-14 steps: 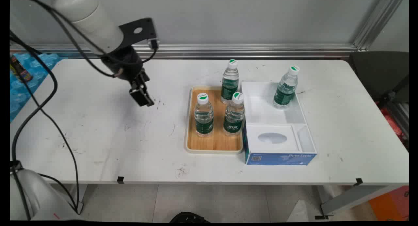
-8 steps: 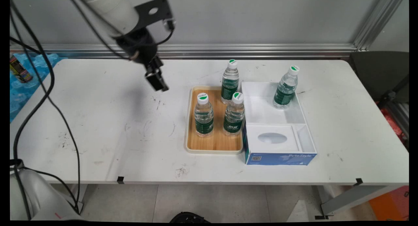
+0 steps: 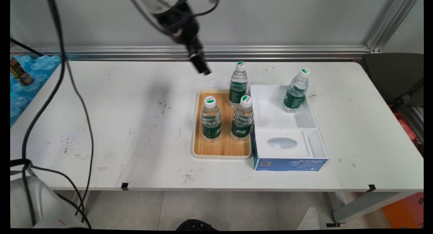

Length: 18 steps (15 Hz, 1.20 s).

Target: Pick up the green bottle from the white box

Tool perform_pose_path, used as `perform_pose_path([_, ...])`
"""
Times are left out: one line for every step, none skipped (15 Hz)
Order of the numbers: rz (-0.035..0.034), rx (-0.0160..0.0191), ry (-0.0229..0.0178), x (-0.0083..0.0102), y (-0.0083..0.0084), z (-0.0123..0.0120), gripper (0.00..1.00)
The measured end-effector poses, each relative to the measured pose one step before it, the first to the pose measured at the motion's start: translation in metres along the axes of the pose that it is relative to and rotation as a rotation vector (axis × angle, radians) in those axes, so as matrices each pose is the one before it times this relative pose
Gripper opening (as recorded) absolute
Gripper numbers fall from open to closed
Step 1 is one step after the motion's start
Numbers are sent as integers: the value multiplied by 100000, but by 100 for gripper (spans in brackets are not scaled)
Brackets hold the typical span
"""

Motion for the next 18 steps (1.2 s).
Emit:
perform_pose_path([114, -542, 2360, 1119, 15, 168, 100])
perform_pose_path([23, -653, 2607, 1175, 14, 279, 100])
perform_pose_path([77, -637, 2511, 1064, 18, 356, 100])
perform_pose_path([149, -548, 2534, 1010, -18, 449, 100])
perform_pose_path([138, -410, 2273, 810, -44, 435, 100])
perform_pose_path([72, -499, 2664, 885, -77, 585, 100])
perform_pose_path([-26, -513, 2287, 688, -73, 630, 100])
perform_pose_path([-67, -349, 1501, 401, -52, 428, 100])
perform_pose_path([-197, -609, 2063, 465, -95, 724, 100])
perform_pose_path([-61, -934, 2217, 433, -44, 933, 100])
perform_pose_path([50, -1213, 2016, 304, 18, 1032, 100])
perform_pose_path([155, -1345, 1770, 183, 36, 1120, 100])
perform_pose_path([120, -1006, 1342, 54, 23, 985, 100])
perform_pose_path([122, -1018, 1377, 1, 4, 1152, 100])
perform_pose_path([-10, -627, 1034, -61, -49, 1007, 100])
perform_pose_path([-61, -357, 644, -74, -46, 666, 100])
perform_pose_path([-180, -413, 825, -160, -89, 973, 100])
perform_pose_path([-128, -235, 544, -99, -72, 642, 100])
